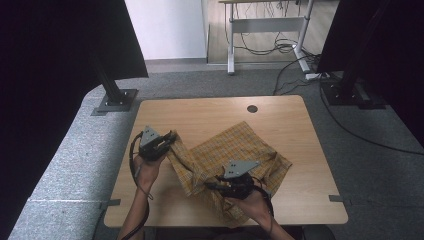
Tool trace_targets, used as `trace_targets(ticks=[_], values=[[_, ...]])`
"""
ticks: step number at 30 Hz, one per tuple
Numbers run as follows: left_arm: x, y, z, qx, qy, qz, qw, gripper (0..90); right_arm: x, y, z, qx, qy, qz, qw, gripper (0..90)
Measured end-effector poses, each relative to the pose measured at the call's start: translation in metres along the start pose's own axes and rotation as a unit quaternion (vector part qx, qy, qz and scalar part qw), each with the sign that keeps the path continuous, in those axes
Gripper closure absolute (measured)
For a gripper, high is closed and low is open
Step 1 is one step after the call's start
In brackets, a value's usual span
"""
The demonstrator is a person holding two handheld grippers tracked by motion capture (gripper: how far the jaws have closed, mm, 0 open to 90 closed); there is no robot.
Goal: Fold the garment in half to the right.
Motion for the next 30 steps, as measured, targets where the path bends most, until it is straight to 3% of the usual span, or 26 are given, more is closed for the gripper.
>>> trace_targets(ticks=[4,9,13,16,19,25,30], values=[[-0.015,-0.006,-0.025,-0.001,-0.008,0.007,0.9999,83.0,0.021,-0.011,-0.013,0.006,-0.02,0.022,0.9996,76.4],[-0.043,-0.016,-0.05,-0.014,-0.012,0.012,0.9998,83.8,0.049,-0.035,-0.02,0.005,-0.037,0.068,0.997,76.5],[-0.073,-0.027,-0.055,-0.019,-0.006,0.011,0.9997,84.1,0.064,-0.063,-0.009,-0.027,-0.044,0.093,0.9943,76.6],[-0.101,-0.037,-0.042,-0.019,0.017,0.015,0.9996,84.2,0.068,-0.087,0.011,-0.063,-0.036,0.107,0.9917,76.6],[-0.128,-0.05,-0.014,-0.02,0.059,0.025,0.9977,84.2,0.067,-0.11,0.039,-0.089,-0.011,0.123,0.9883,76.6],[-0.164,-0.073,0.053,-0.033,0.151,0.047,0.9869,83.7,0.057,-0.135,0.096,-0.114,0.055,0.132,0.9831,76.5],[-0.167,-0.08,0.074,-0.043,0.185,0.06,0.98,82.8,0.041,-0.134,0.125,-0.132,0.092,0.114,0.9804,76.5]])
Point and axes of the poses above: each handheld gripper's, and its own axes: x roughly backward along the jaws, z roughly out of its underside, y roughly to its left, the point moved 10 cm from there along -x, roughly forward along the jaws, and after that the axes turned 7 degrees about -x, right-handed, at the moved point
